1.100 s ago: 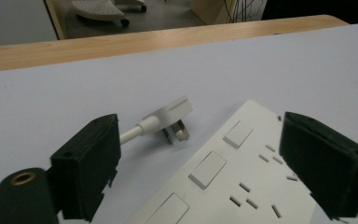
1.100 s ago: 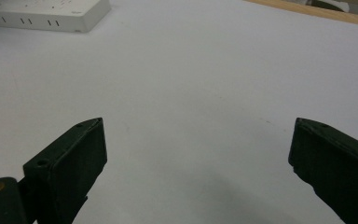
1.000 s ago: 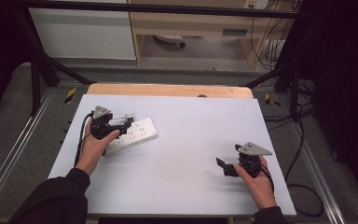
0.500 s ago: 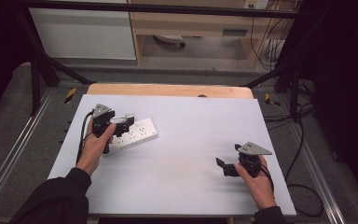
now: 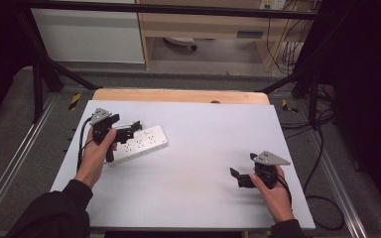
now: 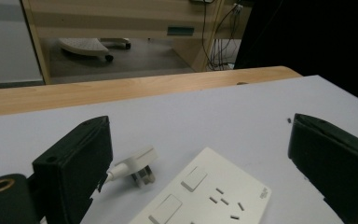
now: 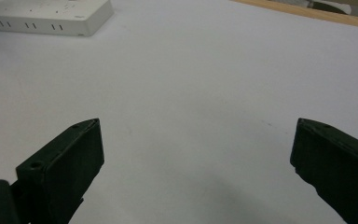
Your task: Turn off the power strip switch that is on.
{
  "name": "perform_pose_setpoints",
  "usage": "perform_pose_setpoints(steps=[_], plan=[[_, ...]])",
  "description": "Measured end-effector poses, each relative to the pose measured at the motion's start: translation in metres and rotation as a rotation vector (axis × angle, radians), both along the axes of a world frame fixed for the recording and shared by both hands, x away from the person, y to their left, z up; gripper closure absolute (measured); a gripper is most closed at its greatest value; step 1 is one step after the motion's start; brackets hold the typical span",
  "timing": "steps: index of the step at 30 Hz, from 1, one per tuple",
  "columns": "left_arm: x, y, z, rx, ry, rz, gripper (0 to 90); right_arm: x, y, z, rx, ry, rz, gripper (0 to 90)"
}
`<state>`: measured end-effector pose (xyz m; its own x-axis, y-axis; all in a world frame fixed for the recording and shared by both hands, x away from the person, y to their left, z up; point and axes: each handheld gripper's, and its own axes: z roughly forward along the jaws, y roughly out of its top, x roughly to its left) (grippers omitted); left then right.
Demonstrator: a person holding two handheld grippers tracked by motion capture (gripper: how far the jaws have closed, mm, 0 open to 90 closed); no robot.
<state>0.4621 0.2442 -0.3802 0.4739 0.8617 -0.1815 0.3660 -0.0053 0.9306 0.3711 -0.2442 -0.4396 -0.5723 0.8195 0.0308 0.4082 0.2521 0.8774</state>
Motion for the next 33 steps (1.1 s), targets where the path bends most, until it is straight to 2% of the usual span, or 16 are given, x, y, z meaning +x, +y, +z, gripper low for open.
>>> perform_pose_setpoints(steps=[2,7,13,16,19,25,33], plan=[[-0.002,0.001,0.003,-0.023,0.006,-0.002,5.9,0.0,-0.001,0.0,0.0,-0.001,0.002,3.0],[-0.008,0.005,0.009,-0.008,-0.019,-0.003,5.8,0.0,0.0,0.0,-0.002,0.003,0.007,3.0],[-0.015,0.018,0.013,-0.005,-0.014,0.016,5.8,0.0,0.0,0.0,-0.001,0.001,0.007,2.8],[-0.02,0.025,0.018,-0.002,-0.031,0.017,5.8,0.0,0.001,0.0,-0.002,0.002,0.01,2.8],[-0.027,0.031,0.022,-0.025,-0.033,0.013,5.8,0.0,0.0,0.0,-0.002,0.002,0.008,2.7],[-0.04,0.039,0.029,-0.001,-0.055,0.01,5.6,0.0,0.0,0.0,0.002,-0.001,0.006,2.7],[-0.058,0.046,0.037,0.01,-0.082,0.007,4.8,-0.001,0.0,0.0,-0.004,-0.002,0.006,2.8]])
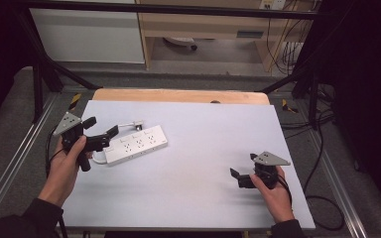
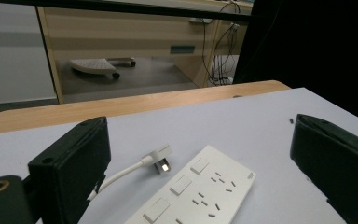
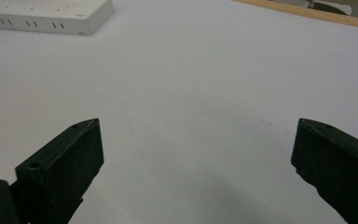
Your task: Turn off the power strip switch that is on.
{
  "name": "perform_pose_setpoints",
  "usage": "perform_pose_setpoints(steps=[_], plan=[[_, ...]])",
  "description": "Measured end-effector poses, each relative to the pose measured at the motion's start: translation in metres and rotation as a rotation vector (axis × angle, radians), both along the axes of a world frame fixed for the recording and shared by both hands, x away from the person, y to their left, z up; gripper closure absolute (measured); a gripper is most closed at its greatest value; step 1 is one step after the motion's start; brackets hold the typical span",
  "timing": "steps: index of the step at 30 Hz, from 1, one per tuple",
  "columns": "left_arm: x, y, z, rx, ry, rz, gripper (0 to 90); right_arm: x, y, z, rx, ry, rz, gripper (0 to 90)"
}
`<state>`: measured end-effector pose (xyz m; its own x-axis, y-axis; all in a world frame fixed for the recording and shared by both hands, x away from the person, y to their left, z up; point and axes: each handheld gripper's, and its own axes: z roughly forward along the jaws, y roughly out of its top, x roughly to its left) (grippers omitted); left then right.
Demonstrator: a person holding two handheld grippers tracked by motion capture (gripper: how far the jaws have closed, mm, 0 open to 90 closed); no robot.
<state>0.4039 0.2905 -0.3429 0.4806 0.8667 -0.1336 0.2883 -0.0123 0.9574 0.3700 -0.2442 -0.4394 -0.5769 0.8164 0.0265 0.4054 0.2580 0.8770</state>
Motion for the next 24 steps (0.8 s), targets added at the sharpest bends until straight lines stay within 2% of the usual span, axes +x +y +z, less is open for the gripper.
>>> perform_pose_setpoints(steps=[16,24], plan=[[-0.036,0.012,0.006,-0.005,-0.03,-0.011,4.5,-0.001,-0.001,0.0,0.003,0.002,-0.003,2.7],[-0.058,0.024,0.0,-0.029,-0.027,-0.007,4.2,0.0,-0.002,0.0,0.008,0.003,-0.01,2.6]])
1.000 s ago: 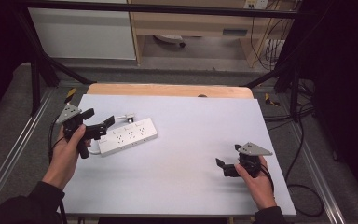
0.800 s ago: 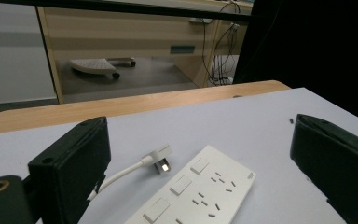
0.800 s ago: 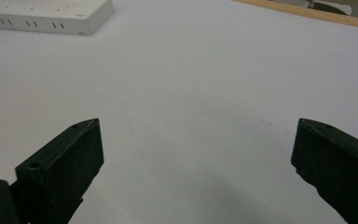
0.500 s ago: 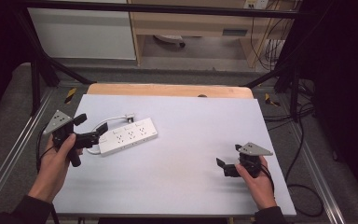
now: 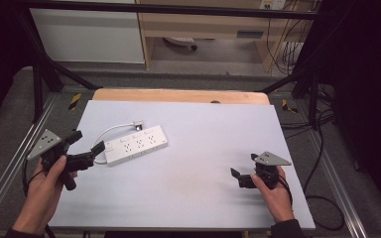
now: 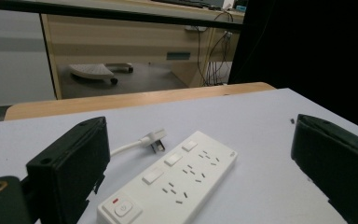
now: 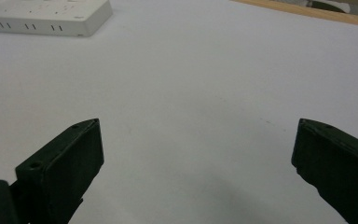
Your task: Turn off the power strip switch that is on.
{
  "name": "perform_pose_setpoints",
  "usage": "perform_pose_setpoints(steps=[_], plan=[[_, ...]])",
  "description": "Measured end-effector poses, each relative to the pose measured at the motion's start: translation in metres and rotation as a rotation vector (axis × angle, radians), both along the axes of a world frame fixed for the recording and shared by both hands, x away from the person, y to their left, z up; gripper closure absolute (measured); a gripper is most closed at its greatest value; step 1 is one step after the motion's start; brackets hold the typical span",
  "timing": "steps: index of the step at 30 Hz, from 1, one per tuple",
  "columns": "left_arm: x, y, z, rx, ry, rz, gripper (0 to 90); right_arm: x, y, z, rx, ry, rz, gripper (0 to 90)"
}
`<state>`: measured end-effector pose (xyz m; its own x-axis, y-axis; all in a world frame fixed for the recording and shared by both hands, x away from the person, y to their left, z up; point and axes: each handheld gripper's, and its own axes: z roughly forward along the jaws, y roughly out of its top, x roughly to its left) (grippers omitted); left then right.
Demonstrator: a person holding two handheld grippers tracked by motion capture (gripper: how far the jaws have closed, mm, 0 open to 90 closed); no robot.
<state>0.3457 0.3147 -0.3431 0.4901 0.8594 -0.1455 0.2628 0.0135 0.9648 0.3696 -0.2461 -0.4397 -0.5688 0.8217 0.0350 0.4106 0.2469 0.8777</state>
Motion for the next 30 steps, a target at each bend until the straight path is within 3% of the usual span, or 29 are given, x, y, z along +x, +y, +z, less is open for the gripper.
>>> perform_pose_setpoints(steps=[15,21,30], plan=[[-0.034,-0.001,-0.026,0.05,0.032,-0.037,4.2,0.0,-0.002,0.001,0.009,-0.003,-0.009,2.6],[-0.041,-0.014,-0.038,0.089,0.047,-0.07,4.2,0.0,-0.002,0.001,0.01,-0.003,-0.009,2.6],[-0.047,-0.03,-0.059,0.098,0.09,-0.121,4.3,-0.001,-0.002,0.001,0.004,0.0,-0.005,2.4]])
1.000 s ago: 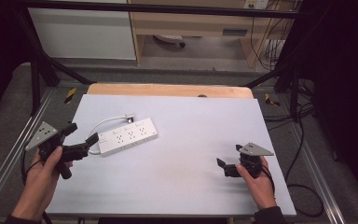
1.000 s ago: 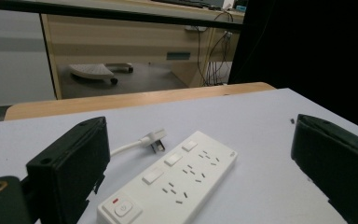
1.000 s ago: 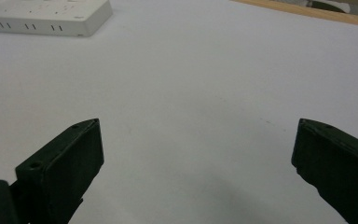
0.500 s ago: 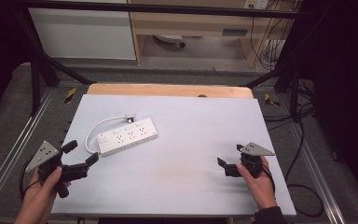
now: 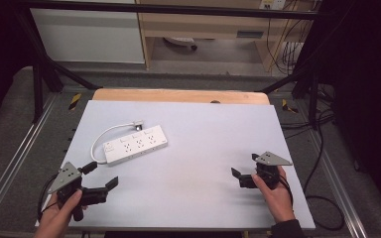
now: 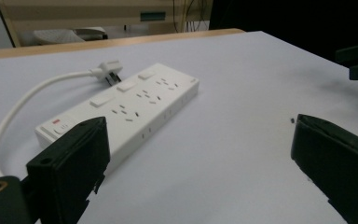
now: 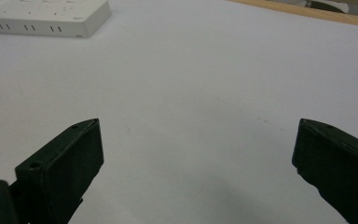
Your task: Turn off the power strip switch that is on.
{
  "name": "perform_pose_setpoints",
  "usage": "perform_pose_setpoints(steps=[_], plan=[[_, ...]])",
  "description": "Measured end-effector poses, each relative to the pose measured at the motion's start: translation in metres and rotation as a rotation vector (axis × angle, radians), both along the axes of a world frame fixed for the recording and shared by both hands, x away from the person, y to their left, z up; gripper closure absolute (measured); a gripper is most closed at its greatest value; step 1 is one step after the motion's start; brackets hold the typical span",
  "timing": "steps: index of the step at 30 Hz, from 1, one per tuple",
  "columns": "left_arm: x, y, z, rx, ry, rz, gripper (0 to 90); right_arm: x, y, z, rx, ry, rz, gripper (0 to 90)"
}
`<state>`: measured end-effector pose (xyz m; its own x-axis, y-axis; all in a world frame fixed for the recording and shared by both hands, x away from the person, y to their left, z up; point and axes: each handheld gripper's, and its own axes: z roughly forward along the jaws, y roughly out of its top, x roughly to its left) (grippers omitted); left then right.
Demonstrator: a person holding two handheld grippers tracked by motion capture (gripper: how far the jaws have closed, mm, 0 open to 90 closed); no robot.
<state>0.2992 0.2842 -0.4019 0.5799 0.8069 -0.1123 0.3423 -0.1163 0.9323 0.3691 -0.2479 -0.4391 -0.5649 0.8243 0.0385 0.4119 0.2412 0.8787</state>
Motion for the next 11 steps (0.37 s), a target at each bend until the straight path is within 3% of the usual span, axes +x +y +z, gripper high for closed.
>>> perform_pose_setpoints(steps=[6,9,11], plan=[[-0.003,-0.017,-0.017,0.048,0.052,-0.038,4.4,0.001,0.002,-0.004,-0.027,0.026,-0.009,2.3],[-0.002,-0.022,-0.027,0.084,0.093,-0.041,4.5,0.005,0.002,-0.015,-0.074,0.11,-0.047,2.5],[0.0,-0.021,-0.028,0.083,0.127,-0.012,6.4,0.01,0.003,-0.024,-0.124,0.189,-0.082,3.5]])
